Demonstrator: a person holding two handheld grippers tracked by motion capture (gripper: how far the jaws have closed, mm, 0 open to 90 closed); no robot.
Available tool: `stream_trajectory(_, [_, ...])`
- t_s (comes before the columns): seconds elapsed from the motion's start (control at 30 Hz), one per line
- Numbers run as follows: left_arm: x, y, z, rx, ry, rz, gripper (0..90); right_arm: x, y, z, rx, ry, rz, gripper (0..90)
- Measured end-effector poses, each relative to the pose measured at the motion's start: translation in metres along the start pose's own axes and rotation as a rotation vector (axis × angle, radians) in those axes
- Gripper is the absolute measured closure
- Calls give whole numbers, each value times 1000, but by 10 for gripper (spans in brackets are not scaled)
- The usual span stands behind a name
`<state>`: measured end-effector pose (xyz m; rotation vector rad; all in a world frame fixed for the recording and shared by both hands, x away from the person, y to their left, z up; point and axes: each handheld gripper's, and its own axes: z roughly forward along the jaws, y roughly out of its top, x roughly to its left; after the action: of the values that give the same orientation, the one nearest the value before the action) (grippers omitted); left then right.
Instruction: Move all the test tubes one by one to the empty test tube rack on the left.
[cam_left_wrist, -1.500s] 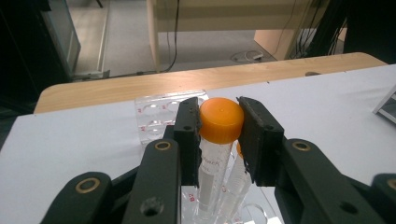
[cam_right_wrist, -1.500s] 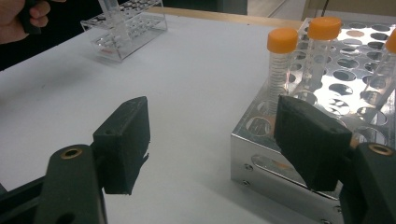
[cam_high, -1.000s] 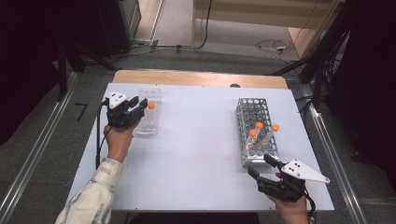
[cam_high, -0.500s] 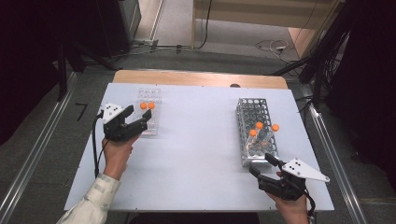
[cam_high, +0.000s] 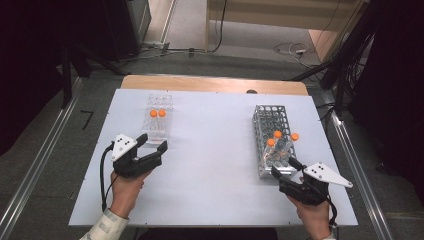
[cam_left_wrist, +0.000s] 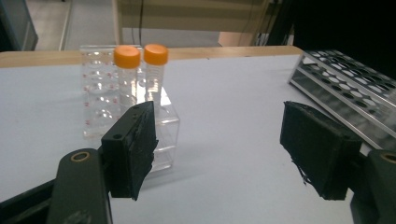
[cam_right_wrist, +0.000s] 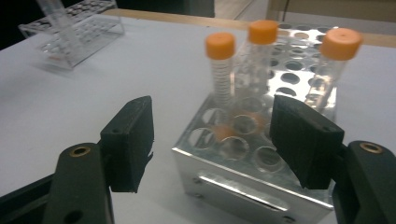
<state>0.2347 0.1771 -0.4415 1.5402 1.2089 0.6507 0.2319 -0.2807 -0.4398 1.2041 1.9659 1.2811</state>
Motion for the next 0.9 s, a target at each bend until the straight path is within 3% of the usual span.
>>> stream_trajectory(0.23, [-11,-7,-7,12,-28,23,236,-27,5,13,2,-97,29,301])
stream_trajectory(0.43, [-19,-12,-6,30,-44,41,202,-42,8,28,10,-146,31,351])
stream_trajectory(0.67, [-23,-16,-2,42,-56,52,202,-52,11,43,20,-177,-1,441])
stream_trajectory(0.9, [-24,-17,-1,47,-60,53,203,-59,12,53,29,-158,4,553])
